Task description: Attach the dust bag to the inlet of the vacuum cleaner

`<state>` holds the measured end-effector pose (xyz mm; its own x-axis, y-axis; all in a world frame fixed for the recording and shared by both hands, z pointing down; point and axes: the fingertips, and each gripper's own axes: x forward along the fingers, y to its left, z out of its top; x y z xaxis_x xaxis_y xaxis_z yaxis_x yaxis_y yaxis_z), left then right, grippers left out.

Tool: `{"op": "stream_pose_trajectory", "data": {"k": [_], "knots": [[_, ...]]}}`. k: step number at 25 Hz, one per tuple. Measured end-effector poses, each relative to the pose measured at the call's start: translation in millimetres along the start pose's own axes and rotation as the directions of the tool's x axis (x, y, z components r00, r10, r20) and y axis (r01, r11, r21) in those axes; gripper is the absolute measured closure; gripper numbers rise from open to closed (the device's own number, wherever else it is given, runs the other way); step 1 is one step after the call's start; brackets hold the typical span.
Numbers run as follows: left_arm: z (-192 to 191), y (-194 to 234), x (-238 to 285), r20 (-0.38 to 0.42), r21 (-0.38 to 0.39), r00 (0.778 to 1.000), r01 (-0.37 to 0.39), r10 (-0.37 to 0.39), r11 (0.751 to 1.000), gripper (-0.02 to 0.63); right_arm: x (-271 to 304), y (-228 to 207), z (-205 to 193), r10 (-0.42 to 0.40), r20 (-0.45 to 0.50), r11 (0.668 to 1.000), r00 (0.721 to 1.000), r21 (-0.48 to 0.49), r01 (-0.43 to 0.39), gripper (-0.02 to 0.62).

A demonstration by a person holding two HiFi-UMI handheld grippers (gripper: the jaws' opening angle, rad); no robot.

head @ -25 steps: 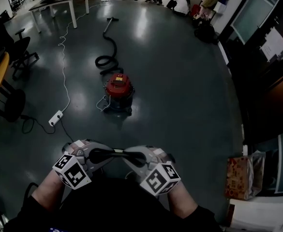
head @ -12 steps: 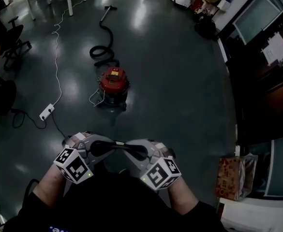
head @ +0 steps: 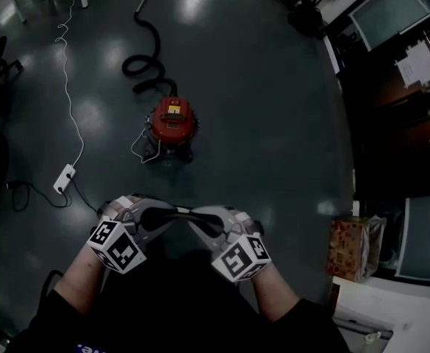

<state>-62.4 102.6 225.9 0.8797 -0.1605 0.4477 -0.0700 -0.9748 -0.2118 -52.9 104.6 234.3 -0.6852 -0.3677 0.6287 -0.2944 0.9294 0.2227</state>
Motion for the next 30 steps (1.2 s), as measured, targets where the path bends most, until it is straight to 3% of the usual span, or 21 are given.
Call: {"op": "stream_pose_trajectory", "data": {"k": [8,19,25,30], "knots": [[-58.6,50.8,22.1,-0.024,-0.066,0.999,-0.031,0.030,0.997,0.552,61.9,-40.3,-27.1,0.001,-0.040,0.997,0.999,0.080,0.002,0.557],[-147.8,70.5,115.3,-0.114,-0.206,0.989,-0.118,0.096,0.971,0.548,125.9,-71.4,-135.7,0.120,-0.042,0.985,0.992,0.132,-0.113,0.554],[-204.2,77.6,162.2,-0.115,-0.221,0.988,-0.128,0.104,0.967,0.549,168.0,-81.9,-194.9,0.133,-0.053,0.986,0.990,0.109,-0.127,0.554],[-246.4,76.7,194.6,-0.104,-0.206,0.992,-0.093,0.073,0.974,0.554,202.9,-82.7,-240.0,0.141,-0.049,0.986,0.989,0.091,-0.137,0.555]]}}
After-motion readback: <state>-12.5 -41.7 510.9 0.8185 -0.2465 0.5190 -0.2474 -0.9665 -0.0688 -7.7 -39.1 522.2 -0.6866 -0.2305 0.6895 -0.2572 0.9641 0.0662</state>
